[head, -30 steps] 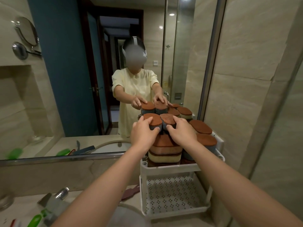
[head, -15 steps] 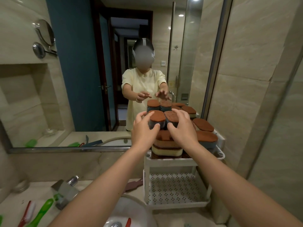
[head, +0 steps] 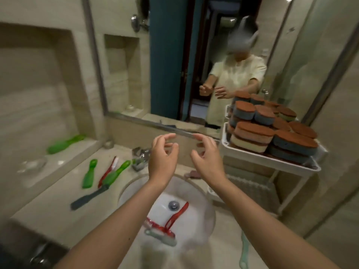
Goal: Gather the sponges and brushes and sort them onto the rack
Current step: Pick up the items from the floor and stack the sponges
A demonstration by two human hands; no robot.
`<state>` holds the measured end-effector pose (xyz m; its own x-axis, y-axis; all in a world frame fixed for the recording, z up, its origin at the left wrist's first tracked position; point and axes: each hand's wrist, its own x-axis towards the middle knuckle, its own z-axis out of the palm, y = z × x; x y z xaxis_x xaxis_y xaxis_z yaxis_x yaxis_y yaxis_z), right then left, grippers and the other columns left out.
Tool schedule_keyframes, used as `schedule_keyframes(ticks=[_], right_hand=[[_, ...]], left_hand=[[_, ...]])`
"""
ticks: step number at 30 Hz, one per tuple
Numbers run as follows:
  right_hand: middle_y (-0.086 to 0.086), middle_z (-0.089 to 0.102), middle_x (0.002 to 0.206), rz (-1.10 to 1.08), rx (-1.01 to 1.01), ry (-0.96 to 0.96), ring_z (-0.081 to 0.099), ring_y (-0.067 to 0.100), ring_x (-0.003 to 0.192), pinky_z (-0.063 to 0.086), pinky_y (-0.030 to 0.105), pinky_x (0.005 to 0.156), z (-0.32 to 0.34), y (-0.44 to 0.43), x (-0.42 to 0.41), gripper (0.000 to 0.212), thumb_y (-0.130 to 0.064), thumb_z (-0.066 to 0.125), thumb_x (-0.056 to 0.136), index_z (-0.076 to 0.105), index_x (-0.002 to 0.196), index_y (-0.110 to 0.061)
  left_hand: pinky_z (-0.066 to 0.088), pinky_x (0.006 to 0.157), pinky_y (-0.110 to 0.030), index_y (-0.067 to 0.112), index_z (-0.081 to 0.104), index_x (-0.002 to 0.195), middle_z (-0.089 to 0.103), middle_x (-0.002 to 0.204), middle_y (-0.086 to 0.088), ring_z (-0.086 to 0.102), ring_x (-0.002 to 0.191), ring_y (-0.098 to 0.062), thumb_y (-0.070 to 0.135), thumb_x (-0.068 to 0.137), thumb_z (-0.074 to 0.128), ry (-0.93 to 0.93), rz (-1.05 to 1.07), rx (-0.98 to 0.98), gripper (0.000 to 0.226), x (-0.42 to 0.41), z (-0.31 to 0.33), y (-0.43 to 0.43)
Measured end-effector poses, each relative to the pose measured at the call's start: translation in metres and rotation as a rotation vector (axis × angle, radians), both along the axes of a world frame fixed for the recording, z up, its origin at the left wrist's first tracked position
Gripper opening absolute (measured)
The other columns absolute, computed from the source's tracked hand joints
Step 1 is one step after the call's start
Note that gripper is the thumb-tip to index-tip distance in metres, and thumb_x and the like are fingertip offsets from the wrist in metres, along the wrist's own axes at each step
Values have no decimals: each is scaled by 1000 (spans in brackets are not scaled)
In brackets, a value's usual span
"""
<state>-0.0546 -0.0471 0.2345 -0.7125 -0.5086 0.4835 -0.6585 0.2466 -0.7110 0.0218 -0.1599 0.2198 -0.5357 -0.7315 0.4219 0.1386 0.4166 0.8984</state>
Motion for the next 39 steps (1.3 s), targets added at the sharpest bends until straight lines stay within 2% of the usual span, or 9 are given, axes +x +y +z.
schedule_keyframes(ticks=[5,9,14,18,22,26,32,36,39], right_hand=[[-13,48,128,214,111,-61,52,8,114,47,35,97,-32,-36,75,51,-14,58,85,50,134,-27],[-6,52,133,364,164,-108,52,10,116,46,31,95,-58,-62,141,50,-17,57,86,50,135,-23],[-6,49,140,503,268,-87,51,12,121,49,33,95,-82,-101,217,52,-22,57,88,45,138,-25],[-5,52,137,651,317,-76,52,11,118,46,28,92,-95,-136,275,53,-23,57,87,46,138,-25],[-5,52,136,755,380,-111,52,11,119,47,29,97,-112,-169,344,52,-25,59,87,47,137,-24],[-5,51,137,915,394,-120,49,9,123,39,22,98,-130,-197,415,51,-23,57,88,47,138,-25],[-7,47,139,1189,482,-59,49,6,120,40,21,98,-152,-211,517,49,-25,57,92,45,139,-27],[-8,48,127,1419,547,-35,52,7,111,39,19,92,-159,-205,582,49,-22,57,90,46,138,-24],[0,50,130,1601,595,-6,53,11,115,40,22,97,-162,-191,625,50,-16,57,89,48,138,-18]], left_hand=[[41,72,-8,47,56,96,56,103,26,55,94,10,30,87,53,-71,177,44,20,100,-35,-22],[45,74,-15,46,56,94,58,108,19,57,96,1,26,89,54,-104,311,105,21,179,-57,-41],[47,74,-7,37,58,106,57,113,15,54,97,6,21,92,54,-116,458,166,22,268,-77,-62],[48,75,-11,41,59,99,58,110,16,56,94,3,19,88,55,-116,571,185,25,336,-85,-79],[43,69,-2,47,57,93,57,106,20,56,88,10,23,85,57,-166,689,181,26,409,-102,-95],[46,71,-7,47,58,93,60,104,16,59,86,6,20,82,59,-183,833,185,29,485,-124,-106],[47,77,-14,42,57,97,58,106,15,59,88,5,13,86,59,-194,1088,275,31,595,-145,-81],[44,74,-7,37,59,101,58,103,18,57,87,7,17,84,60,-207,1321,309,26,652,-153,-41],[41,73,-2,39,58,100,58,102,18,57,86,7,21,82,59,-194,1487,350,26,680,-160,-1]])
